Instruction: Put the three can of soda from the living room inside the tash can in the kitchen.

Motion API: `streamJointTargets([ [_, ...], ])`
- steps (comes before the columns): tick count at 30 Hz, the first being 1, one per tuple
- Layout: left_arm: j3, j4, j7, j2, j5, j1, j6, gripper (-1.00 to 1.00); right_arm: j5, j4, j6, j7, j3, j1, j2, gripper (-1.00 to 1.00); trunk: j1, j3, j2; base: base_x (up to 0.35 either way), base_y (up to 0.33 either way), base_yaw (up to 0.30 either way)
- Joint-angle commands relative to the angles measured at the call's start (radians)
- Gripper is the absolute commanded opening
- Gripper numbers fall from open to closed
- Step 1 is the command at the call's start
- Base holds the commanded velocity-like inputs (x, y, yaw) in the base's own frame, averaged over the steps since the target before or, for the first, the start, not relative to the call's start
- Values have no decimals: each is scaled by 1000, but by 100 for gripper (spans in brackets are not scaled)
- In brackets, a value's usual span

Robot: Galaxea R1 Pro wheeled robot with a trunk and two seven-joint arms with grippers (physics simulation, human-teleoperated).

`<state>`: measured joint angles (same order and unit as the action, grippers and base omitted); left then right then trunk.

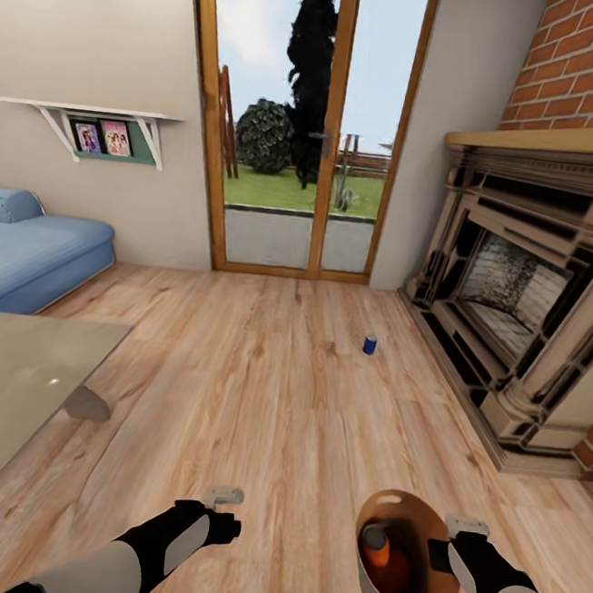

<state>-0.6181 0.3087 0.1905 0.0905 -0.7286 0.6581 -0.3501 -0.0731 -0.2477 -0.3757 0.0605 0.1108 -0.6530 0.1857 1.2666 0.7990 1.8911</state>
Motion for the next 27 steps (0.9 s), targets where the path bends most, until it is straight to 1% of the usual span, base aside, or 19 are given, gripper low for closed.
streamJointTargets([
  [1,0,0,0,0,0,0,0,100,4,-1,1,-5,3,-1,0,-100,0,0,0,343,-101,-43],
  [10,0,0,0,0,0,0,0,100,4,-1,1,-7,3,-1,-4,-100,0,0,0,343,-85,-96],
  [20,-1,-3,0,1,2,0,15,100,4,0,0,-7,3,-1,-8,-100,0,0,0,344,-20,-203],
  [27,0,-3,0,1,2,0,18,100,3,-1,0,-6,3,-1,-13,-100,0,0,0,344,-1,-57],
])
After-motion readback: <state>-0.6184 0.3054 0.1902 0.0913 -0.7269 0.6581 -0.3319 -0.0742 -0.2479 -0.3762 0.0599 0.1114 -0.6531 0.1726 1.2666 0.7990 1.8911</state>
